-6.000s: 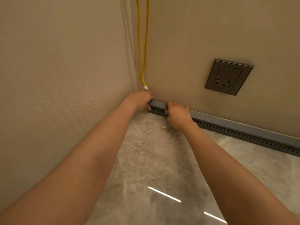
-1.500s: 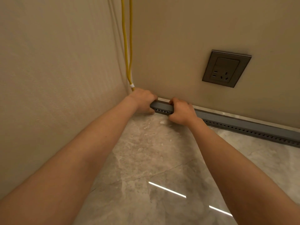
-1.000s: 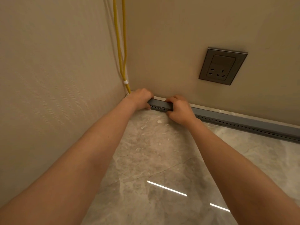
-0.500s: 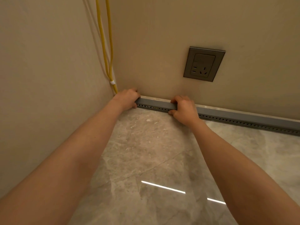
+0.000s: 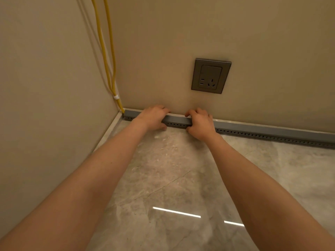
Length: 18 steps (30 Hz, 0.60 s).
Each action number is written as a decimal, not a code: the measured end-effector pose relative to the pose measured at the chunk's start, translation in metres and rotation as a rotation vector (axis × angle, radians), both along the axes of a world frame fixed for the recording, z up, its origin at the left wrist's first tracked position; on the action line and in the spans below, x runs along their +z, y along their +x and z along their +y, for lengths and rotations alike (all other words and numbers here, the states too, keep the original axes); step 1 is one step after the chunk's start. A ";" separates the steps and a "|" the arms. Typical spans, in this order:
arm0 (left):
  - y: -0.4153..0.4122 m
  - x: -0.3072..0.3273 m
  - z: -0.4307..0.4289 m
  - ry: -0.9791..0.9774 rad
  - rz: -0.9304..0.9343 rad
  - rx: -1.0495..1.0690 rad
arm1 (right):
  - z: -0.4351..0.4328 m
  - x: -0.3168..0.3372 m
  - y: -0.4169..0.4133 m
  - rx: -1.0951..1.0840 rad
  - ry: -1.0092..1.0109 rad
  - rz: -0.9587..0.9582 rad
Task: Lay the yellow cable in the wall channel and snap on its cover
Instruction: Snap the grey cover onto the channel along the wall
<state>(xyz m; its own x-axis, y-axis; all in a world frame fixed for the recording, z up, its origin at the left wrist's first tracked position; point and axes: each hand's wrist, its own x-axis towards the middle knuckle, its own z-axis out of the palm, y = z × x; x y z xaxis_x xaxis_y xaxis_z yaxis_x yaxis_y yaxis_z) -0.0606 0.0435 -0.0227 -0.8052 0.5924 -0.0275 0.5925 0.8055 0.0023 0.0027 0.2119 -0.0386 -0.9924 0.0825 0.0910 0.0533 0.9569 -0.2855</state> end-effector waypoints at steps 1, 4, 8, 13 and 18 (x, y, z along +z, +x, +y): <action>0.002 -0.001 0.004 0.022 -0.002 0.006 | 0.005 0.001 0.003 -0.017 0.000 0.001; 0.006 -0.002 0.016 0.091 -0.030 0.008 | 0.019 0.002 0.010 -0.054 0.020 0.002; 0.009 -0.005 0.037 0.140 -0.025 -0.022 | 0.031 0.002 0.016 -0.099 0.054 0.018; 0.005 -0.008 0.044 0.115 -0.028 -0.004 | 0.031 0.004 0.011 -0.105 0.067 0.014; 0.003 -0.005 0.045 0.063 -0.057 0.017 | 0.030 0.003 0.010 -0.098 0.064 0.006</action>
<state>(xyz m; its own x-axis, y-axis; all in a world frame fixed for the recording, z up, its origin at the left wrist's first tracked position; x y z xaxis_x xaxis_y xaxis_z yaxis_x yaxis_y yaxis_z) -0.0581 0.0888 -0.0273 -0.8132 0.5808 -0.0371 0.5764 0.8125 0.0866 0.0132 0.2422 -0.0354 -0.9794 0.1727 0.1047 0.1459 0.9634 -0.2249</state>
